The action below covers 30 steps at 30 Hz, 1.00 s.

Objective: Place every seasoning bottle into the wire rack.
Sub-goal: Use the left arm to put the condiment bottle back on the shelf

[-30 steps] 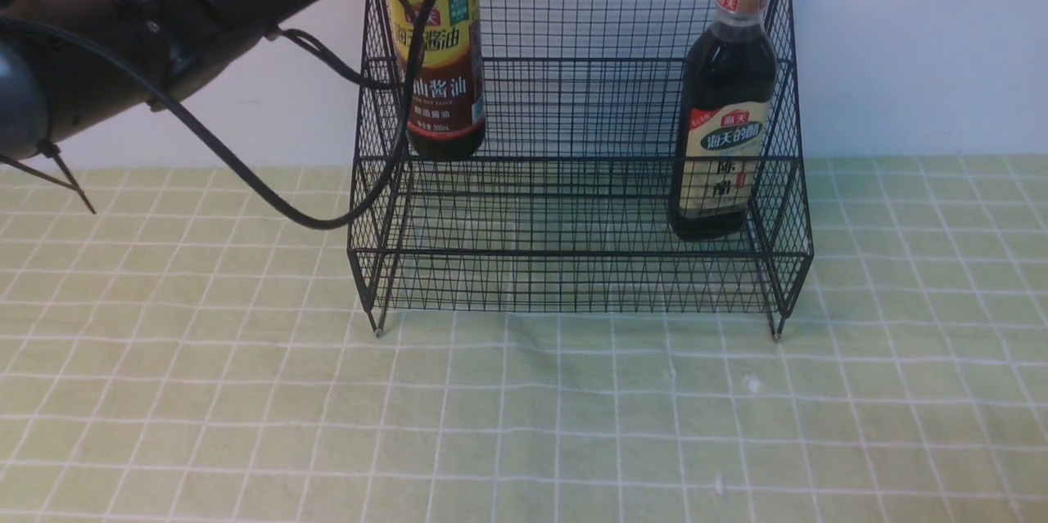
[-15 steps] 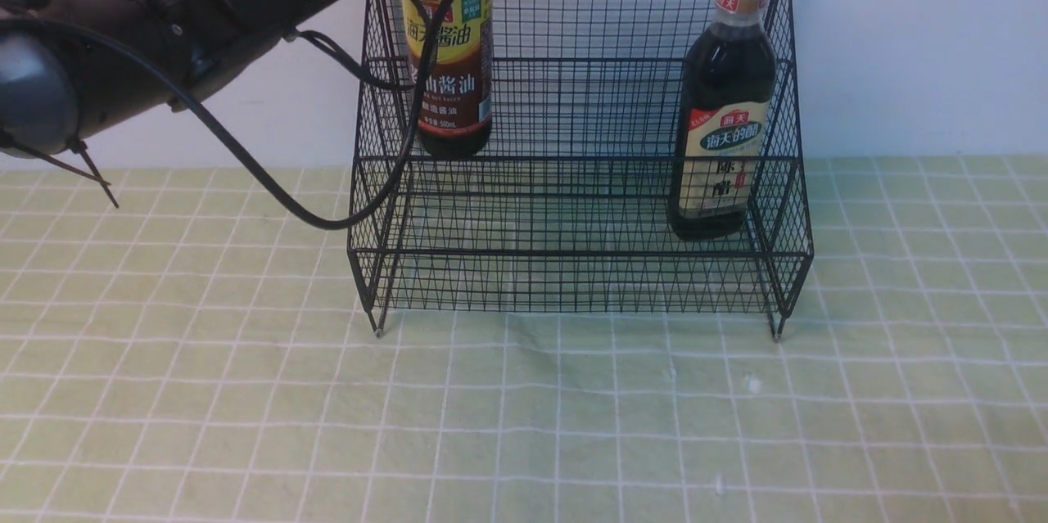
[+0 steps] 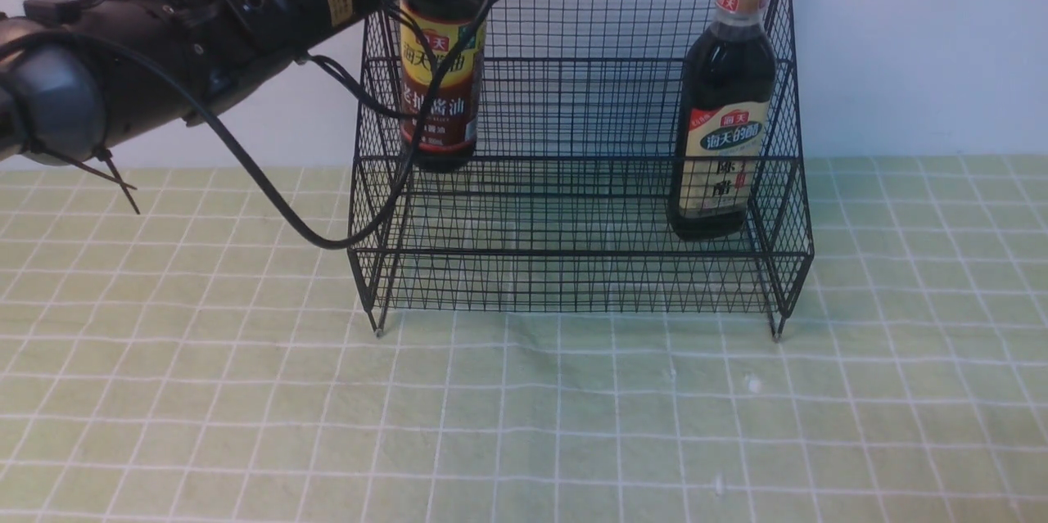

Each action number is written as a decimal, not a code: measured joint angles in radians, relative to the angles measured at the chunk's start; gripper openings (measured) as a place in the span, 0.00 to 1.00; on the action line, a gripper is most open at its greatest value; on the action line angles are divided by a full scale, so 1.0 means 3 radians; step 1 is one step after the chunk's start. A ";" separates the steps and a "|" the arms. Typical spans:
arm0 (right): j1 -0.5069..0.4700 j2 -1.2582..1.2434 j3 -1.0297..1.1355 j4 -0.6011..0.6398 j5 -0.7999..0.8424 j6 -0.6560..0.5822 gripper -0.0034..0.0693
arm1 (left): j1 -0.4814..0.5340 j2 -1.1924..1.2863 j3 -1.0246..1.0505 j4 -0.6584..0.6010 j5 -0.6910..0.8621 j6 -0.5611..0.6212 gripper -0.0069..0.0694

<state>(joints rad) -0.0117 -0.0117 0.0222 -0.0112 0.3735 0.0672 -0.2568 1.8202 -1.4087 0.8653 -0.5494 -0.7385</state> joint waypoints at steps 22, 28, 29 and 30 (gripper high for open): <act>0.0000 0.0000 0.0000 0.0000 0.0000 0.0000 0.03 | 0.0000 0.0371 -0.0010 0.0024 0.0273 -0.0475 0.47; 0.0000 0.0000 0.0000 0.0000 0.0000 0.0000 0.03 | 0.0000 0.0322 -0.0033 0.0350 0.0386 -0.0990 0.56; 0.0000 0.0000 0.0000 0.0000 0.0000 0.0000 0.03 | 0.0000 0.0322 -0.0033 0.0480 0.0389 -0.1144 0.59; 0.0000 0.0000 0.0000 0.0000 0.0000 0.0000 0.03 | 0.0000 0.0322 -0.0033 0.0588 0.0389 -0.1242 0.60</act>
<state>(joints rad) -0.0117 -0.0117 0.0222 -0.0112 0.3735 0.0672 -0.2568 1.9169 -1.4186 1.0417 -0.4327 -1.1110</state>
